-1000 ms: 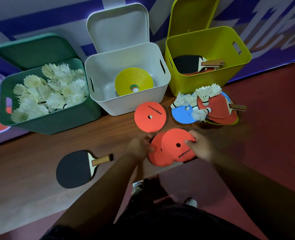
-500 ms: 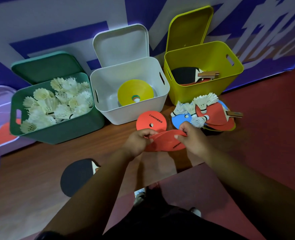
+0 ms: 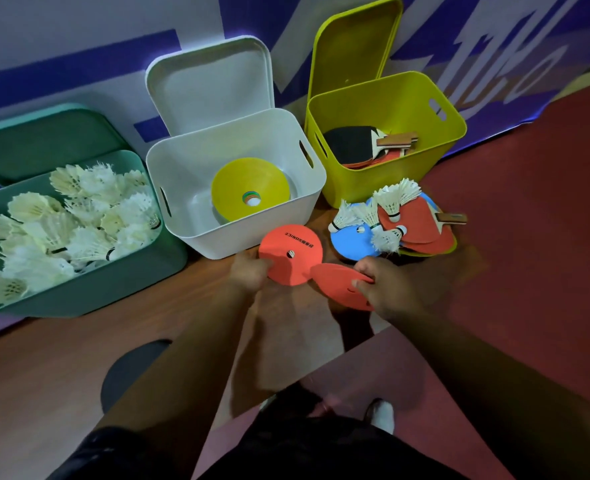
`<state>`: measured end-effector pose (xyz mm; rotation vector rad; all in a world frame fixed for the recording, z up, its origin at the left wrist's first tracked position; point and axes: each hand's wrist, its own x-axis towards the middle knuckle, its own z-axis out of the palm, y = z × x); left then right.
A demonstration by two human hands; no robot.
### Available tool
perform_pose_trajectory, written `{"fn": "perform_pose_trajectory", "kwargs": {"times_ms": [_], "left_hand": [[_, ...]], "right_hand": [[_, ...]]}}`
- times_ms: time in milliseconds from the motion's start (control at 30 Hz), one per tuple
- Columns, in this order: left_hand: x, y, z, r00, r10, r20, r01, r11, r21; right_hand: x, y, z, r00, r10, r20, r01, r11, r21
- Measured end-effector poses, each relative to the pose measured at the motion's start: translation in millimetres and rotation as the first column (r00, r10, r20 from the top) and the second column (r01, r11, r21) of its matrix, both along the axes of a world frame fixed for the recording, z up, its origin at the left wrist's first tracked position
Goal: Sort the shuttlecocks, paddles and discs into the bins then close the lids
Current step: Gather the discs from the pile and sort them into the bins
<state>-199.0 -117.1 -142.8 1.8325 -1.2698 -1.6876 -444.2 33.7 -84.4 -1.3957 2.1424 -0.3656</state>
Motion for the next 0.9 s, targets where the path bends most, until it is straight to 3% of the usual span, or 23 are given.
{"fn": "perform_pose_trajectory", "kwargs": {"times_ms": [100, 233, 433, 633, 767, 900], "left_hand": [[1.8, -9.8, -41.7, 0.997, -0.042, 0.065, 0.042, 0.999, -0.007], [-5.5, 3.1, 7.0, 0.988, -0.128, 0.089, 0.137, 0.984, -0.112], [-13.8, 16.5, 22.3, 0.977, -0.212, 0.012, 0.21, 0.957, -0.2], [-22.9, 23.7, 50.2, 0.948, -0.318, -0.034, 0.296, 0.913, -0.279], [-30.8, 34.4, 76.1, 0.967, -0.206, -0.15, 0.176, 0.965, -0.196], [-39.7, 43.5, 102.1, 0.961, -0.028, -0.275, 0.002, 0.996, -0.092]], "right_hand": [[5.7, 0.3, -4.0, 0.984, 0.061, -0.166, -0.063, 0.998, -0.004], [4.8, 0.4, -6.8, 0.976, 0.049, -0.211, -0.048, 0.999, 0.007], [8.8, -4.8, 3.7, 1.0, -0.005, -0.03, 0.006, 0.999, 0.049], [1.8, -24.3, 25.3, 0.992, 0.04, 0.116, -0.031, 0.996, -0.084], [-8.5, -41.4, 45.2, 0.982, 0.011, 0.189, 0.015, 0.99, -0.138], [-13.2, -52.4, 63.9, 0.932, 0.016, 0.363, 0.027, 0.993, -0.116]]}}
